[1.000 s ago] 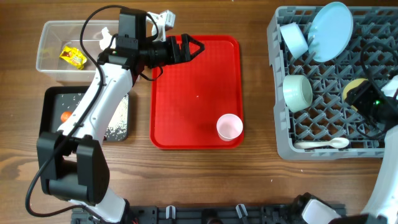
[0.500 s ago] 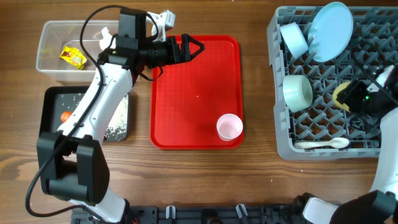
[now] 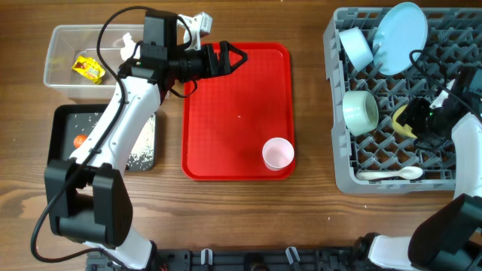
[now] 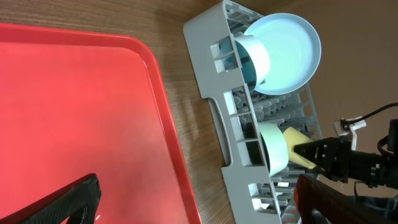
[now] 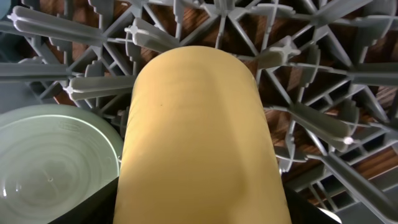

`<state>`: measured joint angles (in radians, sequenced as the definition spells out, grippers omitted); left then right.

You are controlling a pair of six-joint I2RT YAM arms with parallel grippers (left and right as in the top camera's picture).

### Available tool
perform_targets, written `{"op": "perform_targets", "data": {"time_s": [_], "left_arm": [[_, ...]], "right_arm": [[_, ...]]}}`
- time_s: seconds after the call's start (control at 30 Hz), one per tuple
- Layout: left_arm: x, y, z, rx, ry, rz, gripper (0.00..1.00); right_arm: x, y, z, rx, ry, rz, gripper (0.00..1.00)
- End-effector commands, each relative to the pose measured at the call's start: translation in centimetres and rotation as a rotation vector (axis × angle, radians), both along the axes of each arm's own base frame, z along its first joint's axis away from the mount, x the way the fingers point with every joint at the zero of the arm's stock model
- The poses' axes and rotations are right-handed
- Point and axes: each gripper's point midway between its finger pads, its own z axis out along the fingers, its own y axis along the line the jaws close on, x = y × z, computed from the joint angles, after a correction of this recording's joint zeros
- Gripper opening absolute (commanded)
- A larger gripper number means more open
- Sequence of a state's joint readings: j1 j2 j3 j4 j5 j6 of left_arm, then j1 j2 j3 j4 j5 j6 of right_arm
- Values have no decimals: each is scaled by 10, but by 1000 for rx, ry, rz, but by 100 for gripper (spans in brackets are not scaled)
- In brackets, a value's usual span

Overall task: Sort waste into correct bins and load items into the dishwasher rack
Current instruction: 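Carry the yellow cup with the right gripper into the rack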

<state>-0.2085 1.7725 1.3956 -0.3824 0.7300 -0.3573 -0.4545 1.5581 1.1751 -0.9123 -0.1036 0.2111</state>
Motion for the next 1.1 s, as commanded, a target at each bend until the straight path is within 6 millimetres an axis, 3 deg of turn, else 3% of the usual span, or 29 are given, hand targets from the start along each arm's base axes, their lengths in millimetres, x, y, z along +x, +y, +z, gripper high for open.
{"op": "perform_targets", "data": {"time_s": [0.0,0.07,0.23,0.5,0.73,0.87,1.07], "left_arm": [[-2,-1,4,3,-17,-6,100],[-2,-1,4,3,-17,-5,100],[-2,-1,4,3,-17,-6,100],[-2,-1,4,3,-17,-6,100],[-2,-1,4,3,-17,-6,100],[-2,-1,4,3,-17,-6,100],[-2,-1,4,3,-17,-6,100]], "right_arm": [[4,-5,-1,-19,13,-6,72],[4,-5,0,-16,10,-8,82],[11,-3,1,0,-20,0,90],[10,1,5,18,-28,6,89],[-11,0,36,-26,21,-6,85],[-27,-6,32,-67,93,-25,84],[-33,-5,21,-61,127,-26,82]]}}
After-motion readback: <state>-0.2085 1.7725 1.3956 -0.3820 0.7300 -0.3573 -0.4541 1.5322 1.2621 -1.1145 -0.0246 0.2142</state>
